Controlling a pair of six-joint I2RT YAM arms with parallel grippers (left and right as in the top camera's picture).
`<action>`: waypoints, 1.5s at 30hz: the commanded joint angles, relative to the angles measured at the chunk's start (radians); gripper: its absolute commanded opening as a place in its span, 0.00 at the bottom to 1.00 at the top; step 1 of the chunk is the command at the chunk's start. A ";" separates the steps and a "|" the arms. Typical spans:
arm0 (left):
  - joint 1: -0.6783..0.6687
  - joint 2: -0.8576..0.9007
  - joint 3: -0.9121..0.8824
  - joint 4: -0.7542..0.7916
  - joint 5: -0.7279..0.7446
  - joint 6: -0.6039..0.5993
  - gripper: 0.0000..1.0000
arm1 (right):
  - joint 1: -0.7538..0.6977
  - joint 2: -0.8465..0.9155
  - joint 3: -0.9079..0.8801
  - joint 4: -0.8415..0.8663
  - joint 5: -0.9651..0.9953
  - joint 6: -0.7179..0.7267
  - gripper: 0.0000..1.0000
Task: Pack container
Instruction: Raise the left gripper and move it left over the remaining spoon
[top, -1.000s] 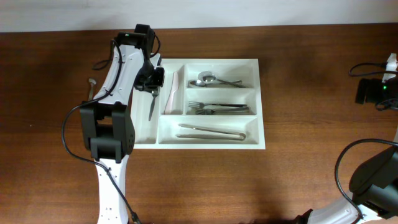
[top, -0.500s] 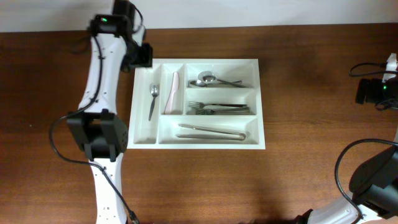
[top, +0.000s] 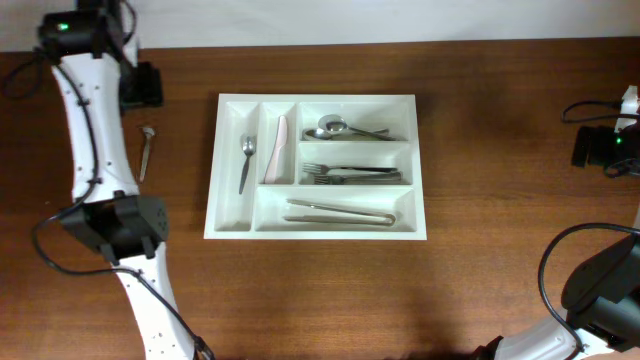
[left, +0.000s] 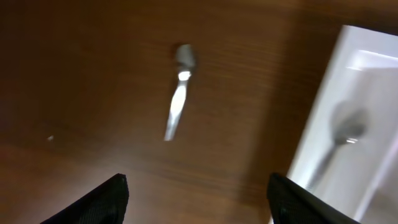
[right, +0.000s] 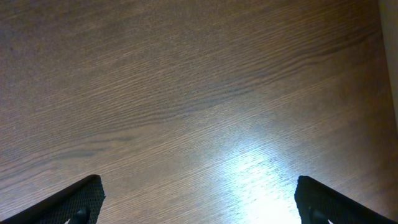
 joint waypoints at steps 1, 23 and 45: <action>0.043 0.004 0.002 -0.004 0.018 0.034 0.75 | 0.002 -0.002 -0.002 0.000 0.005 0.005 0.99; 0.102 0.006 -0.486 0.301 -0.028 0.225 0.83 | 0.002 -0.002 -0.002 0.000 0.005 0.005 0.99; 0.102 0.011 -0.611 0.515 0.087 0.314 0.96 | 0.002 -0.002 -0.002 0.000 0.005 0.005 0.99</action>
